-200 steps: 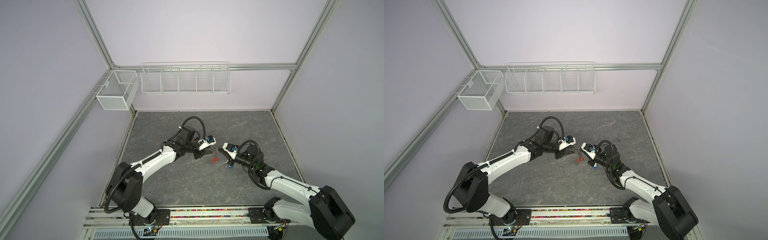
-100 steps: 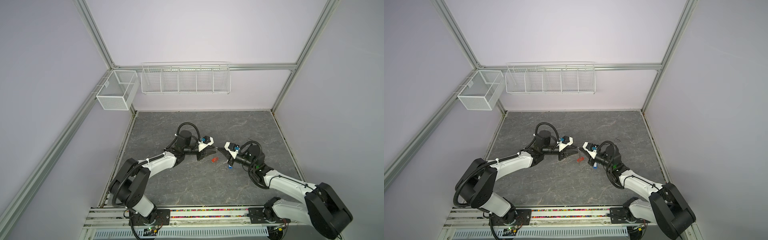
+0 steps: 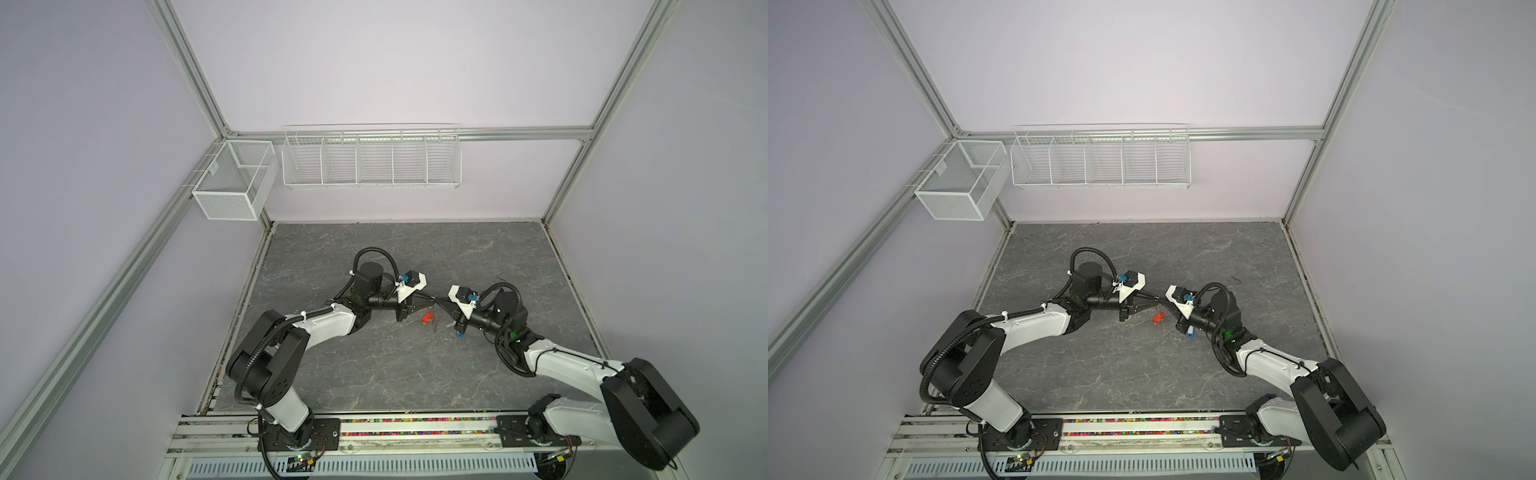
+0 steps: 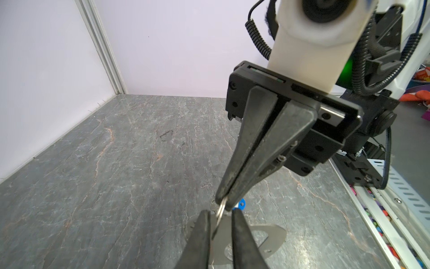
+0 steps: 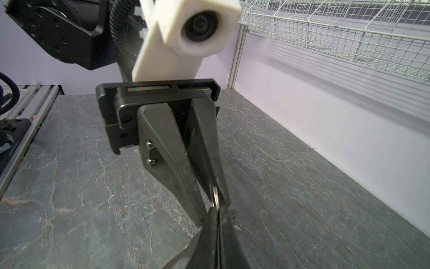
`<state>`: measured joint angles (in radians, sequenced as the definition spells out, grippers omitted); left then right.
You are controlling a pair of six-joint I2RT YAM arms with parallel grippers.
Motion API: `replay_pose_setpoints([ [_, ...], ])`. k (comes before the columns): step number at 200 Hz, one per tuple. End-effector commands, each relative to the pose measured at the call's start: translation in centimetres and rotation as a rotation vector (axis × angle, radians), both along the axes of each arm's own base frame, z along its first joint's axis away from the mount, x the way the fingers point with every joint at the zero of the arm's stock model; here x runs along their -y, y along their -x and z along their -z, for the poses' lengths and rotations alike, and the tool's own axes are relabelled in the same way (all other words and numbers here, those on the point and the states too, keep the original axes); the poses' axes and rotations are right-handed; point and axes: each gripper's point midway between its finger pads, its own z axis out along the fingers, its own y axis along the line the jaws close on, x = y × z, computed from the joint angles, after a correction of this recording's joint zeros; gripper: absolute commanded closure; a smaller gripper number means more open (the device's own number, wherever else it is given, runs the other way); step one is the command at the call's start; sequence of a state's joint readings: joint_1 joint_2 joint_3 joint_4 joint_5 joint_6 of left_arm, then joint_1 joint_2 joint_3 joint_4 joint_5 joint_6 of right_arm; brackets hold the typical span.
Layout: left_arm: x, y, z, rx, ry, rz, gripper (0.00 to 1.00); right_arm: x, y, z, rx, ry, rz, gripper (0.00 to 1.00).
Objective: Put the keys on the keyring
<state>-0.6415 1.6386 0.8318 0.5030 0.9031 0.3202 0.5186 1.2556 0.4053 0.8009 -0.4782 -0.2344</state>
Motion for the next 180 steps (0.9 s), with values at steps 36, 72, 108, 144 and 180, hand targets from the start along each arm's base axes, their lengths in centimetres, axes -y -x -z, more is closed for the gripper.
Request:
replay_pose_setpoints([
  [36, -0.4, 0.4, -1.0, 0.062, 0.009, 0.005, 1.0, -0.1, 0.4, -0.9, 0.019, -0.029, -0.026, 0.9],
  [72, -0.8, 0.8, -1.3, 0.275, -0.138, -0.014, 1.0, 1.1, 0.6, -0.9, 0.057, 0.059, 0.011, 0.68],
  [108, -1.3, 0.7, -2.2, 0.474, -0.228, -0.013, 1.0, 2.5, 1.5, -1.0, 0.09, 0.173, 0.008, 0.63],
  [144, -1.4, 0.8, -2.9, 0.598, -0.264, 0.007, 1.0, 2.5, 2.7, -1.6, 0.081, 0.198, -0.041, 0.62],
  [180, -1.0, 1.1, -3.2, 0.654, -0.329, 0.045, 1.0, 1.8, 2.9, -2.4, 0.093, 0.187, -0.065, 0.63],
])
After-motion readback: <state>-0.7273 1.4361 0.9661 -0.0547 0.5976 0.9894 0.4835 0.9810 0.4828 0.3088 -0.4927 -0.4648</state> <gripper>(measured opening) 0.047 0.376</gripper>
